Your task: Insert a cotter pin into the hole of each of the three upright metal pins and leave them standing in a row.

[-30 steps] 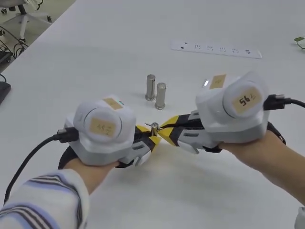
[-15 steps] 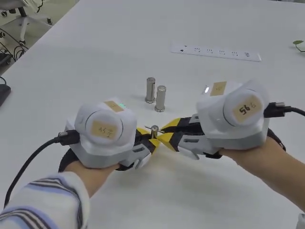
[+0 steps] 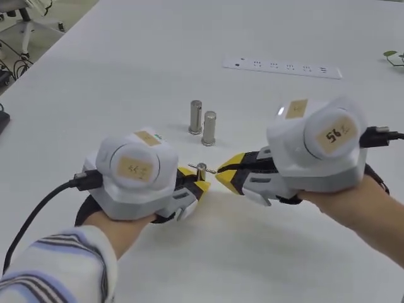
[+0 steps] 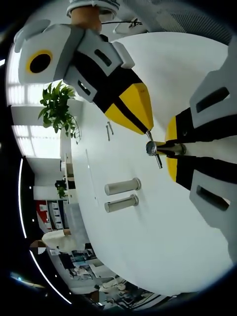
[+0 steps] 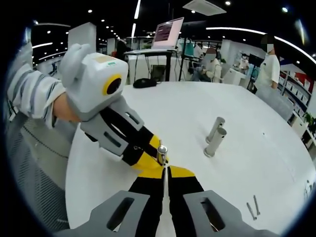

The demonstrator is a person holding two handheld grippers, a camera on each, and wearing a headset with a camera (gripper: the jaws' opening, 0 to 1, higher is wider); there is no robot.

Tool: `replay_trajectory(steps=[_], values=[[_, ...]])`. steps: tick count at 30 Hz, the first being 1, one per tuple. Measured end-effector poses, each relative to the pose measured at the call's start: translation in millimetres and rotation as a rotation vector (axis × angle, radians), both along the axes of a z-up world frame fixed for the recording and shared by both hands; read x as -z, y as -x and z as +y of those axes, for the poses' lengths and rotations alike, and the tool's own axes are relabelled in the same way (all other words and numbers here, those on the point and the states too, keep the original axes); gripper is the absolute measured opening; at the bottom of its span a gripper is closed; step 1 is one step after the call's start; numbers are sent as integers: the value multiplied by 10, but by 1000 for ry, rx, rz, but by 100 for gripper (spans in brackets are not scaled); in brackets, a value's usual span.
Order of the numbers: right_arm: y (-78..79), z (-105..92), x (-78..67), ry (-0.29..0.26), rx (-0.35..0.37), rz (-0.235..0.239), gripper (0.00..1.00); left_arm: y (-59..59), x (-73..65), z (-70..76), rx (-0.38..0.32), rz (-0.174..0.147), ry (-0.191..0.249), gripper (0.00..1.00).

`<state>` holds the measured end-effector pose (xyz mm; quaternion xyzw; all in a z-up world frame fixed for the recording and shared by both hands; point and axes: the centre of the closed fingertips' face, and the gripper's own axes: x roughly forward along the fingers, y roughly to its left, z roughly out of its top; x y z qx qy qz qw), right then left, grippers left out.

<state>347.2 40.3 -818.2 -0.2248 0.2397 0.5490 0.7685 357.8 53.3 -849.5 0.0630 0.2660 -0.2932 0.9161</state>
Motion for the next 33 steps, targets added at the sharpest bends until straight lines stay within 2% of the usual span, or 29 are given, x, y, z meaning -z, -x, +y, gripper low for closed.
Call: replay_trajectory(steps=[18,26,33], values=[[18,85,-18,-22,11,12,3,5,-3,4,-13,1,-2,7],[-1,52,-39,-31,31,10,4,-9,-8,4,-34,12,14,7],[-4,-17,-113,-64,67,26,8,-11,-7,0,-43,11,11,7]])
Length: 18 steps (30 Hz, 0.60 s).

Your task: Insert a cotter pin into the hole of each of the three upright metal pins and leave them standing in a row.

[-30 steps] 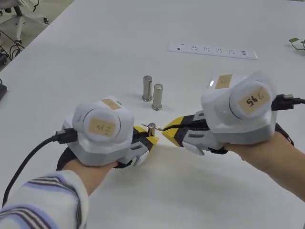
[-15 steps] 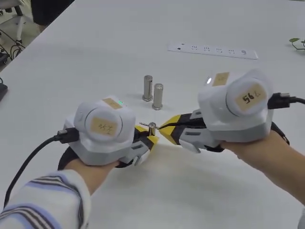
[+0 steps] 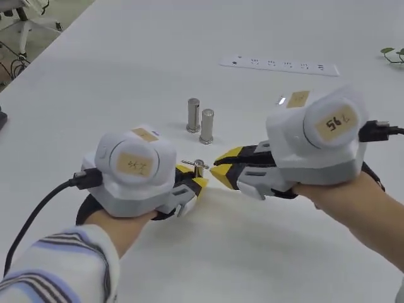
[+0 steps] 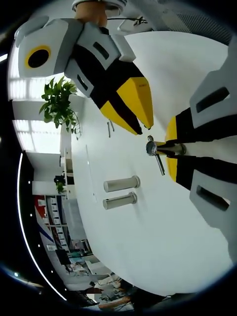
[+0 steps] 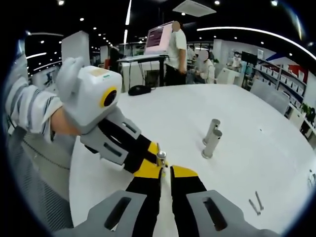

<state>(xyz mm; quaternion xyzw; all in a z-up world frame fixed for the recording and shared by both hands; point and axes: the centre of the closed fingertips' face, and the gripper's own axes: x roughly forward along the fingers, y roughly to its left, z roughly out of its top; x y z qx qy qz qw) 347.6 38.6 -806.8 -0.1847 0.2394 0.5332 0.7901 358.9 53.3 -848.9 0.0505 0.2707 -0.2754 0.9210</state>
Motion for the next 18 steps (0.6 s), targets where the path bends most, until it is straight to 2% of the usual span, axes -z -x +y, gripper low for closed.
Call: replay_trajectory(steps=[8,14,18], values=[[10,-102,-102,-24,35,4,8,0,5,0,-3,-2,-13,7],[29,-147,-158,-61,67,19,8,-2,6,1,-7,-5,-19,7],[32,-182,-140,-64,75,23,8,-10,7,2,-8,-4,-22,7]])
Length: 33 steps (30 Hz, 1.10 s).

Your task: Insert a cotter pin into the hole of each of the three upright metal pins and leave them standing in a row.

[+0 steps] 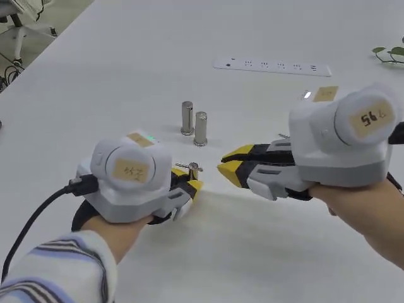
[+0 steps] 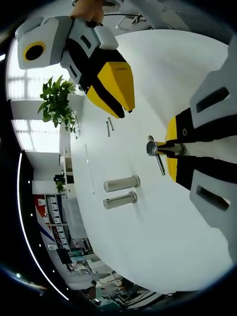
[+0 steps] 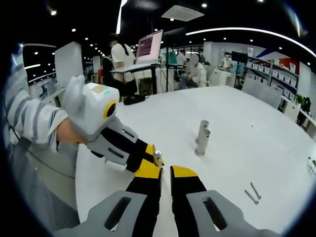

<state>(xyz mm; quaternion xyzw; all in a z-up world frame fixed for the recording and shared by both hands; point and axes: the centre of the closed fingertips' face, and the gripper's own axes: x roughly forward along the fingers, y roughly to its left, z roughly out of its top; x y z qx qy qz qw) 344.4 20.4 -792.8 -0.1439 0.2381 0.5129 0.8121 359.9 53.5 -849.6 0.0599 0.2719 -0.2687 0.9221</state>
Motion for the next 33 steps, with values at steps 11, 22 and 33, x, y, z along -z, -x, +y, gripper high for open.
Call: replay_trajectory(steps=[11,22,33], values=[[53,-116,48,-13,23,-4,15,-50,-6,68,-67,-8,-22,7],[143,-253,-10,-26,46,-29,17,-77,-15,99,-93,-27,-34,7],[138,-358,-91,-36,98,-48,20,-58,-7,91,-98,-30,-12,7]])
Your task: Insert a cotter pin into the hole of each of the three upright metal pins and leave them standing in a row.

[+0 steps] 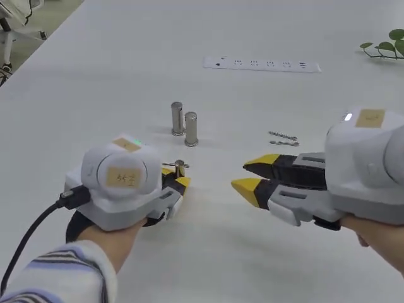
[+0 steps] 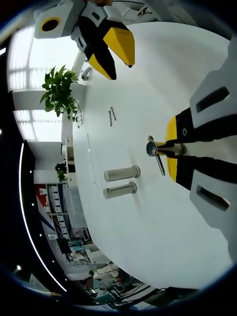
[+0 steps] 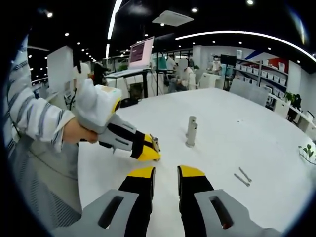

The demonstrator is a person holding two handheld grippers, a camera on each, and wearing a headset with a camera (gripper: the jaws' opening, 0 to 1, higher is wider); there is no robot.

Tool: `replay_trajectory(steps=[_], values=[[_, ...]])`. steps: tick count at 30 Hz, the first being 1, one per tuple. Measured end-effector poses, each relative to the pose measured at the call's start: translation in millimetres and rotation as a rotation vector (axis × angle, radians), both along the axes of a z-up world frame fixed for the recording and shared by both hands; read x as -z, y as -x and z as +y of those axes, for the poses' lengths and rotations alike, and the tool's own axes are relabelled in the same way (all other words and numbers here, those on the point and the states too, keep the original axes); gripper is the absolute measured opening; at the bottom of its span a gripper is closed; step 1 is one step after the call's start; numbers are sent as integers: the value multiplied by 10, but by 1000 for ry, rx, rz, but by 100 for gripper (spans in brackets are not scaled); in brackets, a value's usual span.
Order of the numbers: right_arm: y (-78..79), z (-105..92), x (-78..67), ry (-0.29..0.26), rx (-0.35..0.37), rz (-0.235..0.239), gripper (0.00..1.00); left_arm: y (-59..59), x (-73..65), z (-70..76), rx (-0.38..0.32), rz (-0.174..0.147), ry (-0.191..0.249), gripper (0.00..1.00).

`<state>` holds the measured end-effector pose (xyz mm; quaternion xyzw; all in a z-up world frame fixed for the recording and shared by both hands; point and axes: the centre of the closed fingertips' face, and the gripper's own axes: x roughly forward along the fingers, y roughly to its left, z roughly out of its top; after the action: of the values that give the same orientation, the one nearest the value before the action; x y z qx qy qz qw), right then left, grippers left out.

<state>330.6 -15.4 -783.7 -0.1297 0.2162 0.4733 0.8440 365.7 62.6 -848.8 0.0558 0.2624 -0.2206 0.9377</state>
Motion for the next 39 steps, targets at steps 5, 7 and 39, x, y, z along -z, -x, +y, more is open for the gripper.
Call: replay_trajectory(steps=[5,7,39], values=[[-5,-23,-20,-3,10,-2,22,8,0,1,-4,5,-1,7],[-4,-30,-26,-4,11,-2,22,8,3,7,-15,12,12,7],[33,-55,-65,-28,18,10,21,60,-26,53,-15,22,-12,8]])
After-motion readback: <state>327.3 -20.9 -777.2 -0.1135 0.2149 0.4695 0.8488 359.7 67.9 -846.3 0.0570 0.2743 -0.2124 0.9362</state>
